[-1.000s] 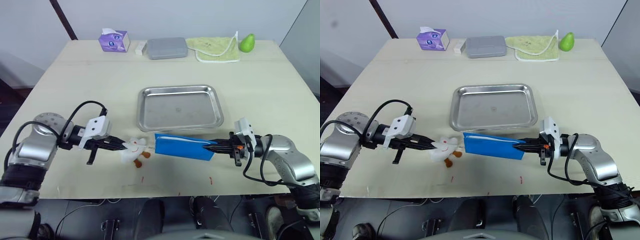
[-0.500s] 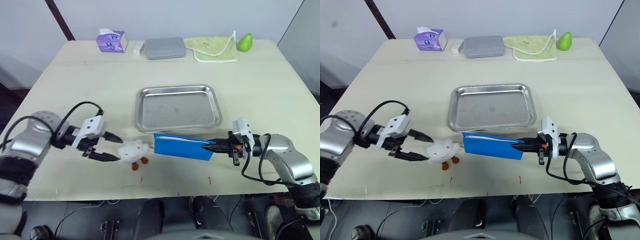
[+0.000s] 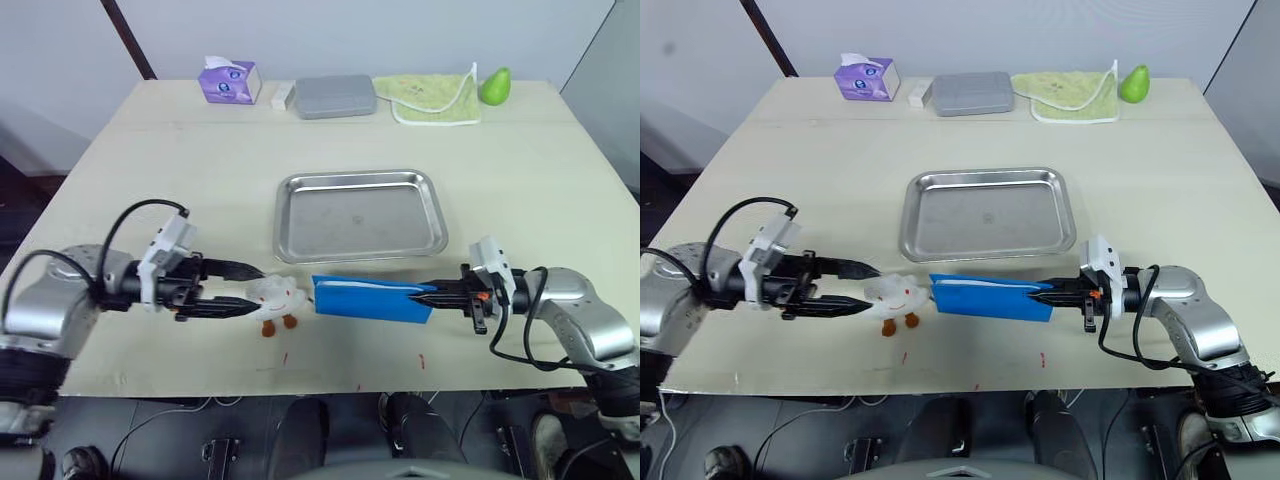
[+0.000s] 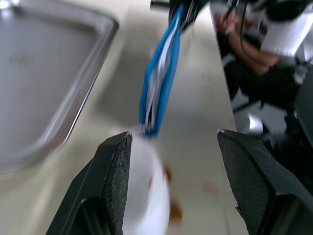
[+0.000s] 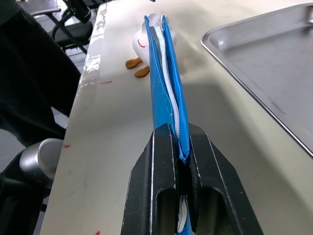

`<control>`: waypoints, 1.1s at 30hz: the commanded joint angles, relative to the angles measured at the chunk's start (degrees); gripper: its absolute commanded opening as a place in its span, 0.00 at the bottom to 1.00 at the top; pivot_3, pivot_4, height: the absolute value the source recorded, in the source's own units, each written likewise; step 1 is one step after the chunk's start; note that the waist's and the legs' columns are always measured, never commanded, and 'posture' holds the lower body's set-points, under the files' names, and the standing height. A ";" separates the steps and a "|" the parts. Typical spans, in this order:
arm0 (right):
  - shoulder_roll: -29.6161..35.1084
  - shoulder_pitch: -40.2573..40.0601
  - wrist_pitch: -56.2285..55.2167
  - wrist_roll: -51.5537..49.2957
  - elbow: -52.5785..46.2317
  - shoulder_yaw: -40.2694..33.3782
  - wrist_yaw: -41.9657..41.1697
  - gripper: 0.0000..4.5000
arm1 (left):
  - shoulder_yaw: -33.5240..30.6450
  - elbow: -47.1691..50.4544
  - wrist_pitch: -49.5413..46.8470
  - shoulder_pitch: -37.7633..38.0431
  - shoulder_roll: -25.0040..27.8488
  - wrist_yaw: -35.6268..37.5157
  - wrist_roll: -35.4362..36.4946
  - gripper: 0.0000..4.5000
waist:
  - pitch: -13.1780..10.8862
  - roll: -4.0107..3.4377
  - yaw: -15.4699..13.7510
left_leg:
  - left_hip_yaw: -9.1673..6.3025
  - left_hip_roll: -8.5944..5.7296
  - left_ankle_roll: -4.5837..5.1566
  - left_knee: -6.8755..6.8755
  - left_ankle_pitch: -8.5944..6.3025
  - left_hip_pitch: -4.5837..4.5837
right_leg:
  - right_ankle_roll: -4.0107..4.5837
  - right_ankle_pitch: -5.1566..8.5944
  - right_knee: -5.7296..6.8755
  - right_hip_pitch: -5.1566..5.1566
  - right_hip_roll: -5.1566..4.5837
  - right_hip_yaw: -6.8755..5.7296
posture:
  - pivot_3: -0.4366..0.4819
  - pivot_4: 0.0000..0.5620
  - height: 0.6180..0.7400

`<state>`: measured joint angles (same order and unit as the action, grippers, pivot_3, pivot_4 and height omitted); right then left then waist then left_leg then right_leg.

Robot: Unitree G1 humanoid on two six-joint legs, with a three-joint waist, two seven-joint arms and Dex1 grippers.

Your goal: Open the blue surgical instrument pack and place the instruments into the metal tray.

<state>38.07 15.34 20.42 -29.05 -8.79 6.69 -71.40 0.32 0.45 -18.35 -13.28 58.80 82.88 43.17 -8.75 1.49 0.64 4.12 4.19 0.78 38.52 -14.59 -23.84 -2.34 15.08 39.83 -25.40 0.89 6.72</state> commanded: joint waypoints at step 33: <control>2.47 0.91 -0.35 0.85 -1.47 -0.35 -1.51 0.00 | 6.92 -1.43 6.79 -10.90 -17.20 -0.71 -18.46 0.36 | 0.01 0.01 0.13 | -0.06 -0.02 0.00 0.02 0.00 0.04 | 0.00 -0.01 -0.01 0.06 0.04 0.00 | 0.48 0.27 1.00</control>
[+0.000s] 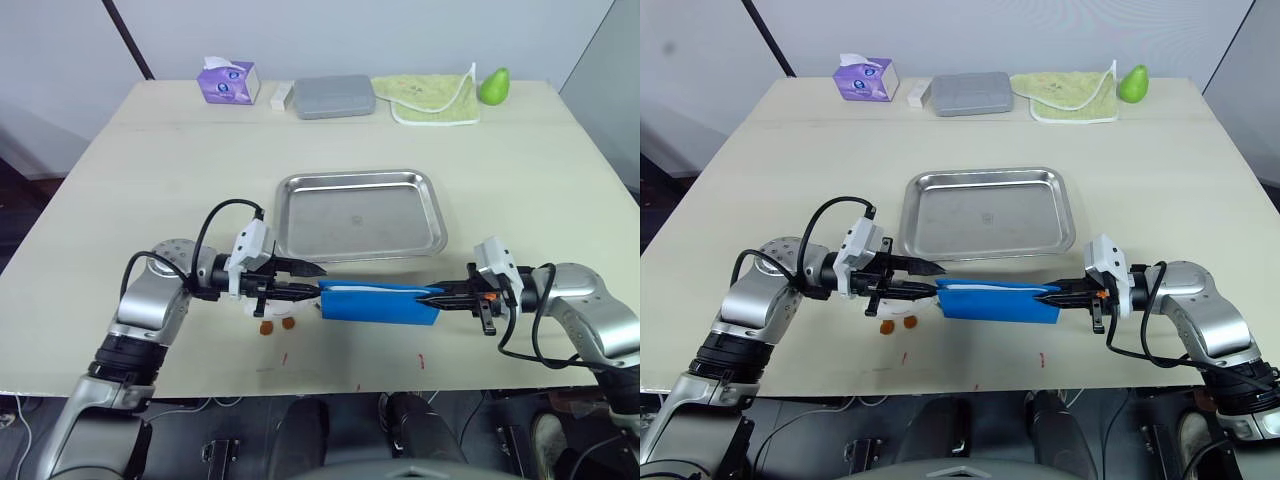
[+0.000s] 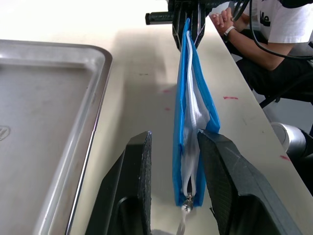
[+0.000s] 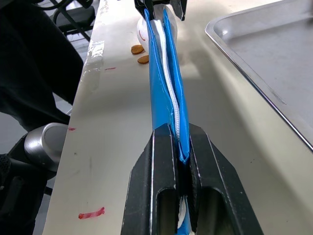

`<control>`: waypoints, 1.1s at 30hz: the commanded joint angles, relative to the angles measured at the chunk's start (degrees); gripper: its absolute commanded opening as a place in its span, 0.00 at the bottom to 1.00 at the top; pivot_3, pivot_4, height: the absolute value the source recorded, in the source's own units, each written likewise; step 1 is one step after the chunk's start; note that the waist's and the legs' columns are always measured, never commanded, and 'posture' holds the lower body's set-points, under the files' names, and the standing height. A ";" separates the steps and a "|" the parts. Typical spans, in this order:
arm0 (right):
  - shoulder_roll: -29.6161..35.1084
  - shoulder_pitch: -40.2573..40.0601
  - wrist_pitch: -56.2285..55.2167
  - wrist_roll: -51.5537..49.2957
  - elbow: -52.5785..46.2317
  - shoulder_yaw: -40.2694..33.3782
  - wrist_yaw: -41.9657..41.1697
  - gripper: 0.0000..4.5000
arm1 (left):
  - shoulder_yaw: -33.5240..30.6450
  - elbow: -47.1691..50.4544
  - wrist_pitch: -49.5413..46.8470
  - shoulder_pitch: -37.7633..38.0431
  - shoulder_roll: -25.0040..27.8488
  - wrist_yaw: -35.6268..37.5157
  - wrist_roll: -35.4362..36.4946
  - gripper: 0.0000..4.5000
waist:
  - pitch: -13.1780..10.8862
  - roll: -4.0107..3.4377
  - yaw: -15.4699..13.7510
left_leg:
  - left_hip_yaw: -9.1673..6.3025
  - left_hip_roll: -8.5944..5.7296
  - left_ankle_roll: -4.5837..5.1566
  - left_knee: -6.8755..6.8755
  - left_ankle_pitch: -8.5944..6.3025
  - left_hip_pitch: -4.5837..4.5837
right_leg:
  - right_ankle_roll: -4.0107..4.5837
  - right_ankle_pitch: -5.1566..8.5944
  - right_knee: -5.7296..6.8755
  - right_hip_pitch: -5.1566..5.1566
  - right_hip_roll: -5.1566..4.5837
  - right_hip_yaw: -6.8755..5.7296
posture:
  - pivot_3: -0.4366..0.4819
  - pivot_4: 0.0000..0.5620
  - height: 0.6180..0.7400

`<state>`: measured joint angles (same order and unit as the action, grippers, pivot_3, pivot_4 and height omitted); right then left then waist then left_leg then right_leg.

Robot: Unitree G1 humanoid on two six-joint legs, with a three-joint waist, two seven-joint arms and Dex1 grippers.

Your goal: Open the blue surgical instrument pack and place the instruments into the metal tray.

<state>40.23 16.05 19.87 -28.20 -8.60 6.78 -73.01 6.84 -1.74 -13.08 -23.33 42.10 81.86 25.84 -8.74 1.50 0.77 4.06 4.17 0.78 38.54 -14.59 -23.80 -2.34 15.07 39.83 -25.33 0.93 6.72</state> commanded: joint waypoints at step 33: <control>-0.83 4.90 3.92 0.28 -0.05 0.42 -0.16 0.35 | 0.56 4.09 -1.22 2.76 -2.31 -3.03 -3.01 0.00 | 0.00 -0.01 0.12 | -0.03 0.01 0.00 0.00 0.00 0.05 | 0.00 0.00 0.00 0.04 0.01 -0.02 | 0.48 0.27 1.00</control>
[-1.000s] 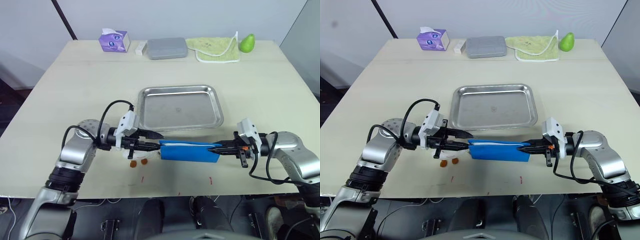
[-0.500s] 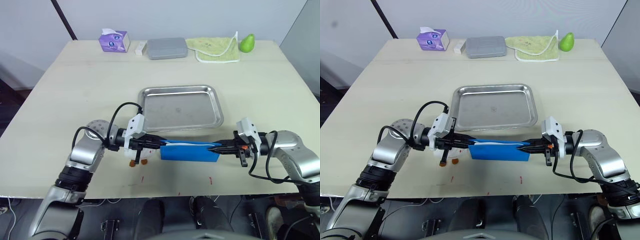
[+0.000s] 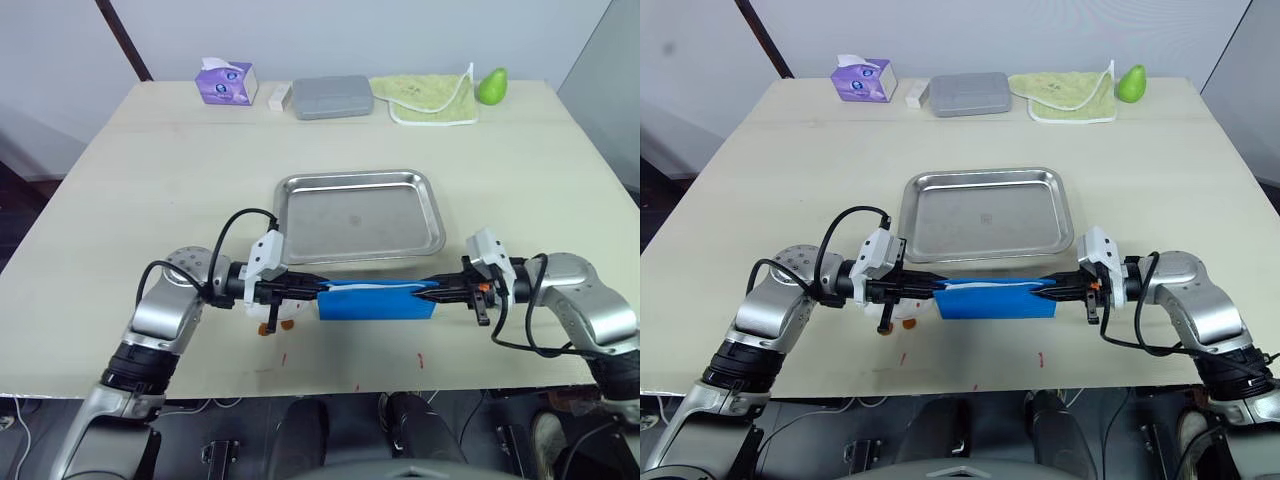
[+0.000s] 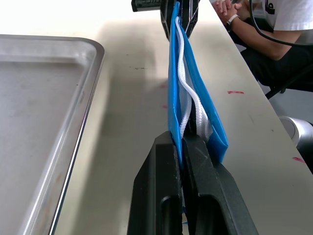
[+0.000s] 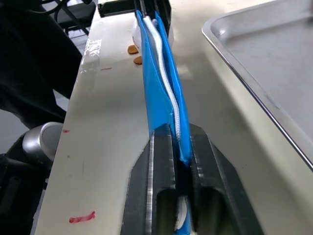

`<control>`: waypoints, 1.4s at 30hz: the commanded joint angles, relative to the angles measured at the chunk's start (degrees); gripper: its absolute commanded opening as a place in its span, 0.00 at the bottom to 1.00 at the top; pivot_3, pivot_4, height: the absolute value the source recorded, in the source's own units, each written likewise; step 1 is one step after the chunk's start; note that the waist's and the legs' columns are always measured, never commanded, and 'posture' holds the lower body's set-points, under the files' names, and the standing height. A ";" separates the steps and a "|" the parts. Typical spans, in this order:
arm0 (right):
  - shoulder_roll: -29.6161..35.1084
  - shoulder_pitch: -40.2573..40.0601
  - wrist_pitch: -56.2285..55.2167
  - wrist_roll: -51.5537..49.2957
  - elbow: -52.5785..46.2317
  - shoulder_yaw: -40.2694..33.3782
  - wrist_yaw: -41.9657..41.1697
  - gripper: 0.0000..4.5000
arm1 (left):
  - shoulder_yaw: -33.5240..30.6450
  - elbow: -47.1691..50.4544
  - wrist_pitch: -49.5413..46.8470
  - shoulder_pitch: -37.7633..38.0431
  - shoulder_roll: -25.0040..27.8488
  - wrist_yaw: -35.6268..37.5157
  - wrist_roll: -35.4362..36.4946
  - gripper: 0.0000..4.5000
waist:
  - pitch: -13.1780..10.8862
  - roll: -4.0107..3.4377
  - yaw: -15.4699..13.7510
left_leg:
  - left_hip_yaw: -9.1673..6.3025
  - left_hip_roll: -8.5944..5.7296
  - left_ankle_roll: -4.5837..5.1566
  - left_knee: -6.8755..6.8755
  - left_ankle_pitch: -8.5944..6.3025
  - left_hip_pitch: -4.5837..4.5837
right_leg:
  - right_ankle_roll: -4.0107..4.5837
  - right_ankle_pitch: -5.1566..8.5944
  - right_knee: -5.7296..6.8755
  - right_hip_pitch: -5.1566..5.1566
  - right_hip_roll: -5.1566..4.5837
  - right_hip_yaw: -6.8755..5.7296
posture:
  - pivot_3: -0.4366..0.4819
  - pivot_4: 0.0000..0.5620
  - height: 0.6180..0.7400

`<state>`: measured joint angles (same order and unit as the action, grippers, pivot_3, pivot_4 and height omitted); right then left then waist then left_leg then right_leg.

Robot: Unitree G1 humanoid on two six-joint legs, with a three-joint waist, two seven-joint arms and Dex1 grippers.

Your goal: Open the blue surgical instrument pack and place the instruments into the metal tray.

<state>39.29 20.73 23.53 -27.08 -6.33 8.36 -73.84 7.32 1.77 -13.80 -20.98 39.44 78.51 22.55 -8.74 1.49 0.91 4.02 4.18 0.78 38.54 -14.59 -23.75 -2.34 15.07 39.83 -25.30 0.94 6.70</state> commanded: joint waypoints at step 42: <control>11.68 -7.57 10.82 -5.71 -14.67 -1.81 2.54 0.01 | 2.18 -1.12 -5.06 -3.54 -0.29 1.22 -0.29 0.00 | 0.01 -0.01 -0.24 | -0.36 -0.04 0.00 0.12 0.00 -0.01 | -0.01 0.01 -0.10 0.27 -0.05 -0.36 | 0.48 0.27 1.00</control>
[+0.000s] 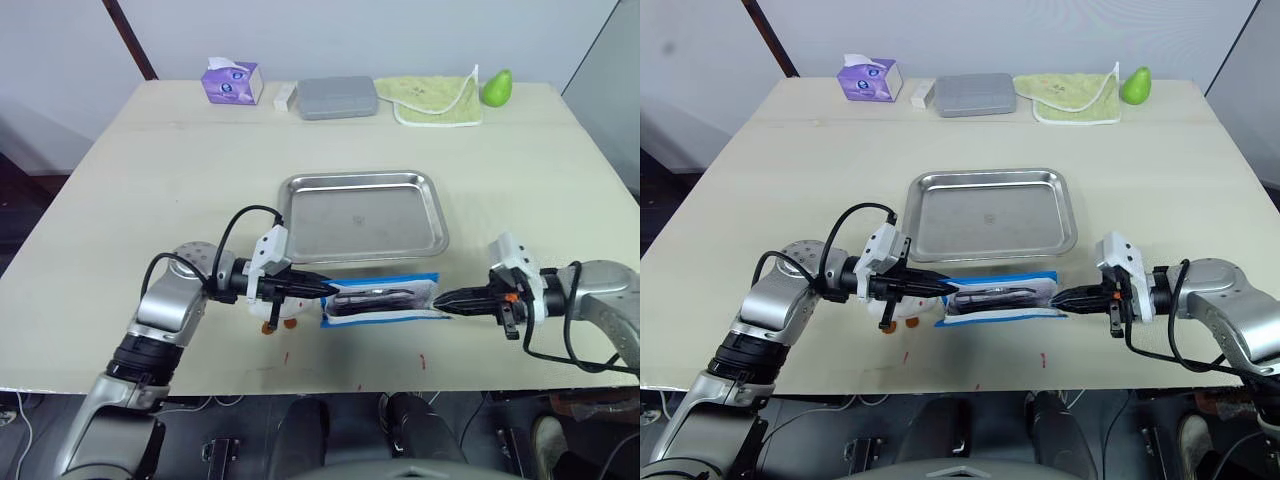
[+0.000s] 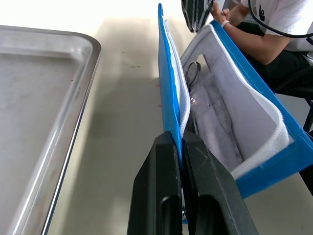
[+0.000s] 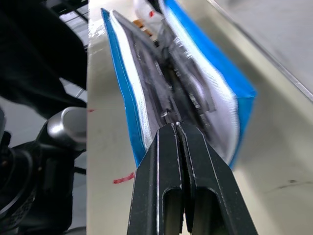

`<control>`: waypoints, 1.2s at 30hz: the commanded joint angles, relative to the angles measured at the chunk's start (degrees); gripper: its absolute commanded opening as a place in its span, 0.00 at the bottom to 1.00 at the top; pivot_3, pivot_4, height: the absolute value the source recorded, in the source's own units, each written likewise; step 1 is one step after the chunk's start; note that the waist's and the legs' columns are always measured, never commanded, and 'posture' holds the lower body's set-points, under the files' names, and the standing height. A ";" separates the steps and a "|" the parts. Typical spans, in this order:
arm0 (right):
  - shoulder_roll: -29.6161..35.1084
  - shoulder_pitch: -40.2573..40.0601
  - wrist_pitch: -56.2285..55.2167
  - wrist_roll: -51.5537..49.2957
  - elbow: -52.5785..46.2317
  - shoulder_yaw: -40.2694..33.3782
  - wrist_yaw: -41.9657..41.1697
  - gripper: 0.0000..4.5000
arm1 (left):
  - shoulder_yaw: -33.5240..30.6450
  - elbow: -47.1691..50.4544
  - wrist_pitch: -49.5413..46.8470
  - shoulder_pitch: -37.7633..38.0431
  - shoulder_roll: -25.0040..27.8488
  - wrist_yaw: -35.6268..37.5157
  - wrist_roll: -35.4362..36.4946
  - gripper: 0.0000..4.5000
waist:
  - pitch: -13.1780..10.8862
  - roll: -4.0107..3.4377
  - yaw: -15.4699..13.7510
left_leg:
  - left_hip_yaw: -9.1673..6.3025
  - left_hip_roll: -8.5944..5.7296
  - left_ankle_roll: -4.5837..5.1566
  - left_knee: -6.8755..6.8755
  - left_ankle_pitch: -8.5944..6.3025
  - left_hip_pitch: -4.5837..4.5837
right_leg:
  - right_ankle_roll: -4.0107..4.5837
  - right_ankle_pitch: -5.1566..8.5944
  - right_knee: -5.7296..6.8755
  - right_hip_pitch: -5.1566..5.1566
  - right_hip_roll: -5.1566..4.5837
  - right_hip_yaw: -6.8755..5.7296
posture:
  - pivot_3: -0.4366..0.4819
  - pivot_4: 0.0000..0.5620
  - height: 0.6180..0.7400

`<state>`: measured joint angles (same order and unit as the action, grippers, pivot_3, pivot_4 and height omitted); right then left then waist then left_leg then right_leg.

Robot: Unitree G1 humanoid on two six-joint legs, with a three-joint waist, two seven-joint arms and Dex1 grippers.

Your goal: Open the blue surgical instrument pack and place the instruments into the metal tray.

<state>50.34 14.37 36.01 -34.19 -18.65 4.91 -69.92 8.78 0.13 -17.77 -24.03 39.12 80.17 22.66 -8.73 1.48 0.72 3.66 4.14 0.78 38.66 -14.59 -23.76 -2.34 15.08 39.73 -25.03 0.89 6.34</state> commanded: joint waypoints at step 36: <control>-1.14 -11.63 -6.99 11.35 -6.61 9.39 2.23 0.01 | 11.30 -11.27 -1.20 -12.65 -3.58 -0.27 -13.82 0.00 | 0.00 0.00 -0.16 | -0.30 -0.06 0.00 0.15 0.00 0.01 | 0.00 0.01 -0.09 0.27 0.01 -0.25 | 0.48 0.27 1.00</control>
<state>49.01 3.09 29.77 -22.96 -23.88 14.83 -67.97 18.05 -10.70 -19.19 -37.02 35.78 78.69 9.89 -8.73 1.48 0.56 3.36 4.08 0.79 38.81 -14.59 -23.76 -2.34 15.09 39.64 -24.76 0.90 6.09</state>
